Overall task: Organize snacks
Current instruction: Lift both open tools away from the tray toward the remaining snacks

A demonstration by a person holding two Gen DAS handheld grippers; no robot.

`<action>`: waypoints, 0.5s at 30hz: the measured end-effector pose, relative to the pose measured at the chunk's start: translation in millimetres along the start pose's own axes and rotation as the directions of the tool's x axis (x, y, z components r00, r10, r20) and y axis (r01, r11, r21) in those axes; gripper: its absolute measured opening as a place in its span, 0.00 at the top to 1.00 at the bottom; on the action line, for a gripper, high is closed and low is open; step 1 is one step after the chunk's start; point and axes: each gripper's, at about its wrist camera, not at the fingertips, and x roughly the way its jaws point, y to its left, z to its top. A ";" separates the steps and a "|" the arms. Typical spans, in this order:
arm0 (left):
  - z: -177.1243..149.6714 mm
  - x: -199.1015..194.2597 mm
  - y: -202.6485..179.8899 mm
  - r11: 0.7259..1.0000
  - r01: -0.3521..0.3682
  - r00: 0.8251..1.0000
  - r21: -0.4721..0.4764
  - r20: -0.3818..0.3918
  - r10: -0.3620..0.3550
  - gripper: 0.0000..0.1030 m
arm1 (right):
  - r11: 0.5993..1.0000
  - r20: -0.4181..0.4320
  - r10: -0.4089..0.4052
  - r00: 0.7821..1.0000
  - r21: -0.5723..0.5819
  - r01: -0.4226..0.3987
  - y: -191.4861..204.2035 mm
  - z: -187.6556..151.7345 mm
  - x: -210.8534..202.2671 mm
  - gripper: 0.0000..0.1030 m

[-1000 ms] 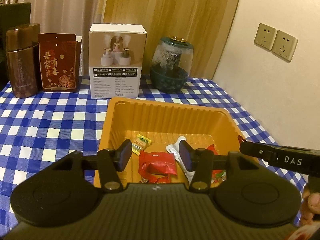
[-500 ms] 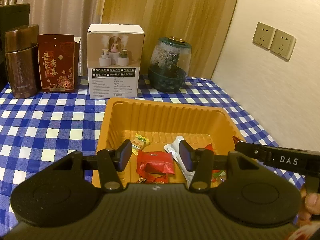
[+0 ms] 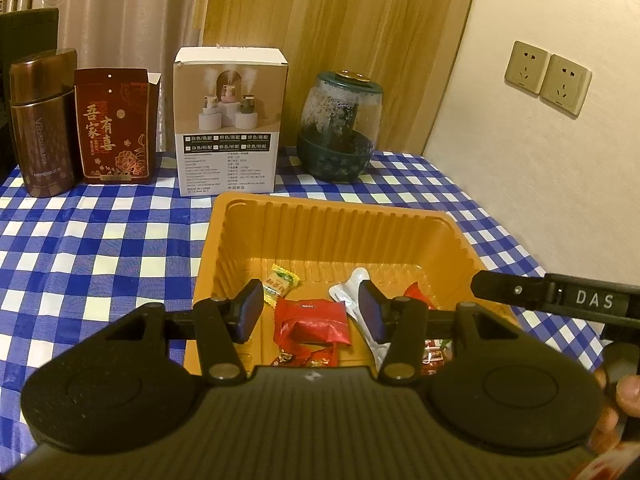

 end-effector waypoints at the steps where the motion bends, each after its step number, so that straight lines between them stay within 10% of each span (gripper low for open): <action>1: -0.4 -0.3 -0.4 1.000 0.000 1.000 0.002 0.000 0.000 0.53 | 1.000 0.002 -0.002 1.000 -0.003 0.002 0.4 0.1 -0.6 0.34; 15: -5.2 -7.7 -7.0 1.000 0.001 1.000 0.023 0.002 -0.001 0.53 | 1.000 0.039 -0.015 0.999 -0.018 0.016 3.1 1.2 -16.9 0.34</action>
